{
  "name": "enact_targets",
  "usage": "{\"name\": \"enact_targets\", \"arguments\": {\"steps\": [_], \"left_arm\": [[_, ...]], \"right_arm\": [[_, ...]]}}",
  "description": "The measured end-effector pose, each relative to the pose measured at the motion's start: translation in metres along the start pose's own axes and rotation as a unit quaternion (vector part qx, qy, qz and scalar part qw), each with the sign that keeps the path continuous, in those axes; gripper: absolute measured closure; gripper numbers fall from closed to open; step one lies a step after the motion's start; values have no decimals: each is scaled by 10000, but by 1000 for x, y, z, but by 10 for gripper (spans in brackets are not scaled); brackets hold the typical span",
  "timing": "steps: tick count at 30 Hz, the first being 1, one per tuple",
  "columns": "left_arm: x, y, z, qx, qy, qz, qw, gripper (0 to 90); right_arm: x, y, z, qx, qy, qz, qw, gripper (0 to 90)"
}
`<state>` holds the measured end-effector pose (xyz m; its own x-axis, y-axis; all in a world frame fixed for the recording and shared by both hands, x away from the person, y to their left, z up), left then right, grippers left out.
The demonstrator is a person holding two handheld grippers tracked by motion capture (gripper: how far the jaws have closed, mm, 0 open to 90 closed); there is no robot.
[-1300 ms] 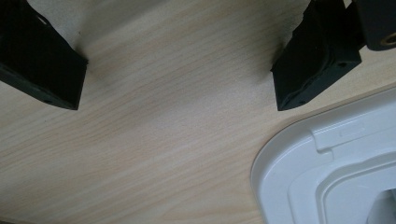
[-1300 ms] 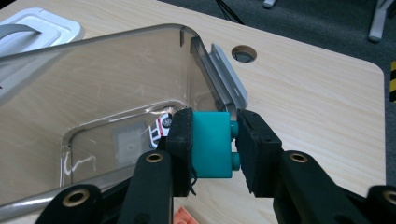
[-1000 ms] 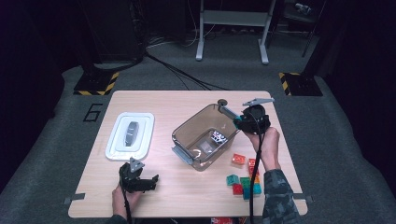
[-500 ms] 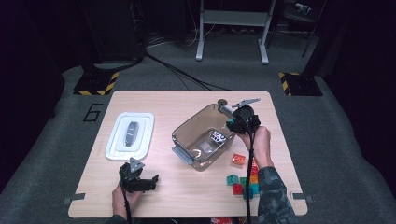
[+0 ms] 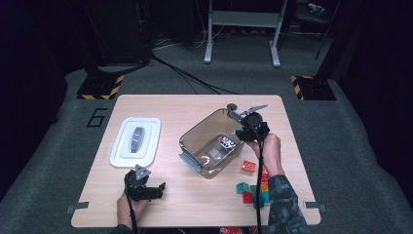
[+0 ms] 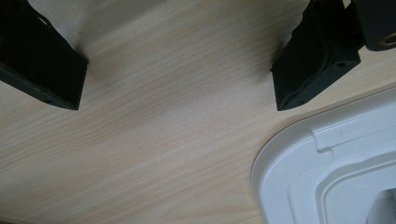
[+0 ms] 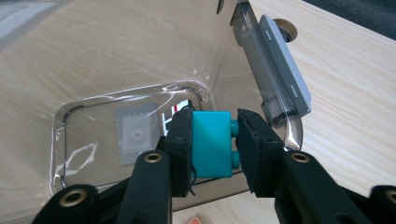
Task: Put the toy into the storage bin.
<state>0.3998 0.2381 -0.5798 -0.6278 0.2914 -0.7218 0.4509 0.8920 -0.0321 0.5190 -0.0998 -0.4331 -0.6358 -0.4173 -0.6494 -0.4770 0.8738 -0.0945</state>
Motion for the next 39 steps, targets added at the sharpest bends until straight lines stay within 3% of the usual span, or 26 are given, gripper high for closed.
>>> {"name": "enact_targets", "arguments": {"steps": [4,5,6,14,25,27,39], "left_arm": [[0,0,0,1,-4,1,10000,31],[0,0,0,1,-4,1,10000,31],[0,0,0,-4,12,4,10000,31],[0,0,0,0,2,5,10000,31],[0,0,0,2,-1,2,10000,31],[0,0,0,0,-4,3,10000,31],[0,0,0,2,-1,3,10000,31]], "right_arm": [[2,0,-1,50,47,72,10000,443],[2,0,-1,50,47,72,10000,443],[2,2,-5,-21,-24,122,9999,385],[9,4,-25,-207,-320,240,9990,239],[32,-3,-47,-242,-502,456,9974,134],[39,-5,-51,-344,-561,479,9967,127],[88,-26,-49,-58,-233,846,9961,73]]}}
Point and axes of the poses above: each handheld gripper's, and its own axes: z roughly forward along the jaws, x roughly out of its underside, y roughly to its left, the point moved 7 cm from there along z, roughly forward along the jaws, and after that the axes turned 3 degrees about x, right-handed, at the moved point
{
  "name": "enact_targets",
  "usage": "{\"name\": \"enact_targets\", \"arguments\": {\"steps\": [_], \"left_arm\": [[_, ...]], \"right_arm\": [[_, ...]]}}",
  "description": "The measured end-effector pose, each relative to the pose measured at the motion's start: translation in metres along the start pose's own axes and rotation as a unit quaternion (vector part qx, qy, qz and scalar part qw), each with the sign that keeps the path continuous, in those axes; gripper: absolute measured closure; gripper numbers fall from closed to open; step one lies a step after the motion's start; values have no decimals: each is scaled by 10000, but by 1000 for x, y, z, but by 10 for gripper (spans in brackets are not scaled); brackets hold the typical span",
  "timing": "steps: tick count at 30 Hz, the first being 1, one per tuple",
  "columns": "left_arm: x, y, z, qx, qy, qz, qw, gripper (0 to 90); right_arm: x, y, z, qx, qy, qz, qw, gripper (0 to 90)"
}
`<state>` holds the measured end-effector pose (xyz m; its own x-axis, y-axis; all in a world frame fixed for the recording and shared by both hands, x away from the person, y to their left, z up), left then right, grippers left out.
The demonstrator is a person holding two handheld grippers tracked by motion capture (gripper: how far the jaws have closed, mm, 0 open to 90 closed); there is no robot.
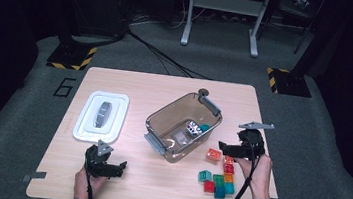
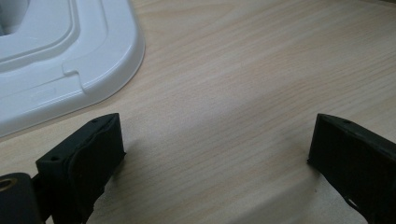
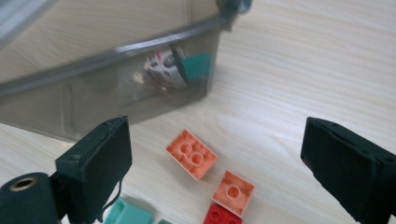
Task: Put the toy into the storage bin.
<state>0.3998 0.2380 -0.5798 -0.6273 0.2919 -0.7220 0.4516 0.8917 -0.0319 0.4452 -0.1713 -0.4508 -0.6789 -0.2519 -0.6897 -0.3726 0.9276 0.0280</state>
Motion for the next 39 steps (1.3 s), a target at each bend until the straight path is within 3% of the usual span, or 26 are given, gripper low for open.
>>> {"name": "enact_targets", "arguments": {"steps": [4,12,16,20,25,28,29,30,33,39], "left_arm": [[0,0,0,0,0,1,10000,31],[0,0,0,1,0,0,10000,32],[0,0,0,3,3,3,10000,32],[0,0,0,2,3,2,10000,31],[0,0,0,1,1,2,10000,31],[0,0,0,1,0,1,10000,31],[0,0,0,1,1,1,10000,32],[0,0,0,3,2,-1,10000,32],[0,0,0,1,1,1,10000,32],[0,0,0,-1,-2,0,10000,32]], "right_arm": [[13,-5,6,11,0,140,9999,43],[36,-12,27,56,292,339,9990,27],[46,-16,39,153,467,424,9979,140],[51,-16,45,195,562,505,9970,176],[60,-14,54,276,691,567,9956,380],[61,-14,56,298,675,507,9960,421],[62,-11,55,264,749,657,9947,444],[62,-11,55,264,749,657,9947,444],[62,-12,57,265,707,537,9957,509],[62,-13,59,433,764,548,9946,486]]}}
Point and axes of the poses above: each handheld gripper's, and its own axes: z roughly forward along the jaws, x roughly out of its underside, y roughly to its left, the point moved 7 cm from there along z, roughly forward along the jaws, and after that the axes turned 3 degrees about x, right-handed, at the moved point
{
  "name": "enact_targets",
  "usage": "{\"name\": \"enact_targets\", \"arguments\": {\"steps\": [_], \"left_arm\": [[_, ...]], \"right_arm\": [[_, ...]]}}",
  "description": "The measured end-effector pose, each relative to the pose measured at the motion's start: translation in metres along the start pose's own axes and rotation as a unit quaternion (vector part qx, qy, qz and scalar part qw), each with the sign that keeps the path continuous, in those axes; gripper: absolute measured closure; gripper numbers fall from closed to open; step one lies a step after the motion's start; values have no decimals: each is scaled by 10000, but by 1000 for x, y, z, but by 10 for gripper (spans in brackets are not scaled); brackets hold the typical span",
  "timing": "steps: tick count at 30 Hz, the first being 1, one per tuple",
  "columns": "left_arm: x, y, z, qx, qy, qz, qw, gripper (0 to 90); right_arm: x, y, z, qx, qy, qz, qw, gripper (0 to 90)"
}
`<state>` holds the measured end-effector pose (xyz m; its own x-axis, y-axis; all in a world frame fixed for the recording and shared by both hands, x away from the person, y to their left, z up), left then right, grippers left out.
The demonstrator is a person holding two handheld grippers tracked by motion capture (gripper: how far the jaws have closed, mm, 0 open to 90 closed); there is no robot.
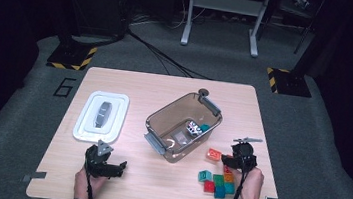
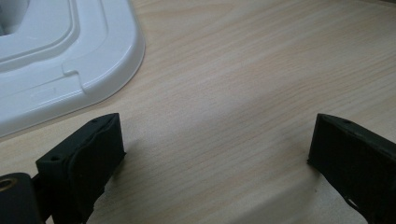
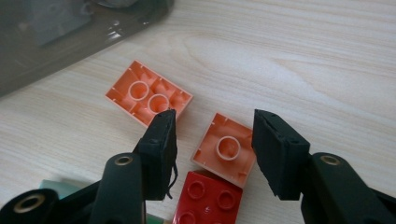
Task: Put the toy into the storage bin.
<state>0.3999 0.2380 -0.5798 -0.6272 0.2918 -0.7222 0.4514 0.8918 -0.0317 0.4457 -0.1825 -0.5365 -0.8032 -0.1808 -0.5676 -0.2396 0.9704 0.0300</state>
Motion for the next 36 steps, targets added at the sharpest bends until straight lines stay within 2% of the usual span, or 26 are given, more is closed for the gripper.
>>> {"name": "enact_targets", "arguments": {"steps": [3,4,6,9,11,17,18,22,27,28,30,33,34,36], "left_arm": [[0,0,0,1,2,-1,10000,32],[0,0,0,1,1,-1,10000,32],[0,0,0,1,-2,-1,10000,32],[0,0,0,-3,12,2,10000,32],[0,0,0,-1,1,3,10000,32],[0,0,0,-3,12,2,10000,32],[0,0,0,-3,12,1,10000,32],[0,0,0,-3,14,3,10000,32],[0,0,0,-3,13,3,10000,32],[0,0,0,1,-1,0,10000,32],[0,0,0,0,-1,2,10000,32],[0,0,0,-3,1,1,10000,32],[0,0,0,-5,11,4,10000,32],[0,0,0,1,-2,2,10000,32]], "right_arm": [[1,1,0,48,62,46,10000,489],[0,-2,2,167,-19,-89,9998,487],[0,-2,2,238,-11,-97,9997,482],[1,-3,2,260,18,-27,9997,470],[0,-5,3,295,-31,-92,9995,464],[-1,-10,1,427,-108,51,9990,409],[0,-12,1,483,-73,133,9987,365],[1,-16,3,558,-23,270,9981,334],[1,-18,6,493,-12,317,9983,384],[2,-19,7,463,37,342,9983,428],[2,-20,7,465,31,291,9985,441],[3,-20,6,480,61,342,9982,486],[3,-21,5,501,71,340,9981,529],[4,-23,5,507,75,319,9982,535]]}}
Point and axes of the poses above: each handheld gripper's, and its own axes: z roughly forward along the jaws, x roughly out of its underside, y roughly to its left, the point moved 7 cm from there along z, roughly forward along the jaws, and after that the axes turned 3 degrees about x, right-handed, at the moved point
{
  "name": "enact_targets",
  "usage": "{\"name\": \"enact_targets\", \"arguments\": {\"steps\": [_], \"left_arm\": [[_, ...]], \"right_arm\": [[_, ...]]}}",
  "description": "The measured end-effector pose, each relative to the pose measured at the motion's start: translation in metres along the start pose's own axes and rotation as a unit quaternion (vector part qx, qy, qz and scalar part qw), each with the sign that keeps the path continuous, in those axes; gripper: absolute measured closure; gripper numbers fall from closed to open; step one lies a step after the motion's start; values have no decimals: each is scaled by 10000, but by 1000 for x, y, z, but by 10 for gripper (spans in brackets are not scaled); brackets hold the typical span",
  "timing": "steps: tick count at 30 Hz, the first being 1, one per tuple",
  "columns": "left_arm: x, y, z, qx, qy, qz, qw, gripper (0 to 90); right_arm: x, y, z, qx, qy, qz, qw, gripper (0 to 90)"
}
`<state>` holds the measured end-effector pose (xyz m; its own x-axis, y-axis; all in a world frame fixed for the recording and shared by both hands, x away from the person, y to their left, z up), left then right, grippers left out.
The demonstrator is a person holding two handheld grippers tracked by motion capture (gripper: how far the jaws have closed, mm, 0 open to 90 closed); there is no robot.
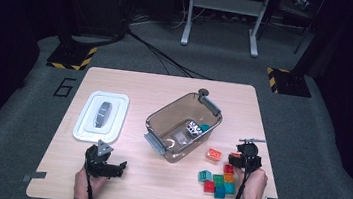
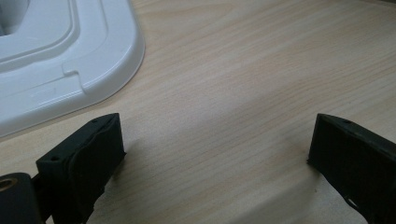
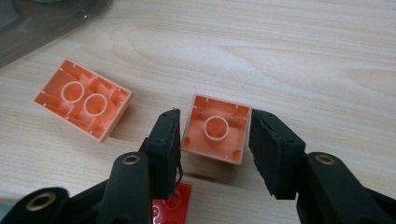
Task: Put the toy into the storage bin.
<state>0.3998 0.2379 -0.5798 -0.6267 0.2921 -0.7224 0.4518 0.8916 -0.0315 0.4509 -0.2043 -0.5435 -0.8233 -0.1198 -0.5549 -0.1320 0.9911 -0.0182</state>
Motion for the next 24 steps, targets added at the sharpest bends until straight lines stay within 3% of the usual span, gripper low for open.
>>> {"name": "enact_targets", "arguments": {"steps": [13,24], "left_arm": [[0,0,0,-1,1,1,10000,32],[0,0,0,1,2,-1,10000,32]], "right_arm": [[-4,-4,5,-66,-29,87,9999,437],[-8,-6,9,-38,91,2,10000,580]]}}
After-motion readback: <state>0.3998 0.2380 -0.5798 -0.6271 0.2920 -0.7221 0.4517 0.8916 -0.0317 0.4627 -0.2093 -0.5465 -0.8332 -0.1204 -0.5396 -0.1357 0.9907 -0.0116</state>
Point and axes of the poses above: each handheld gripper's, and its own axes: z roughly forward along the jaws, x roughly out of its underside, y roughly to its left, the point moved 7 cm from there along z, roughly forward along the jaws, and after that the axes turned 3 degrees about x, right-handed, at the moved point
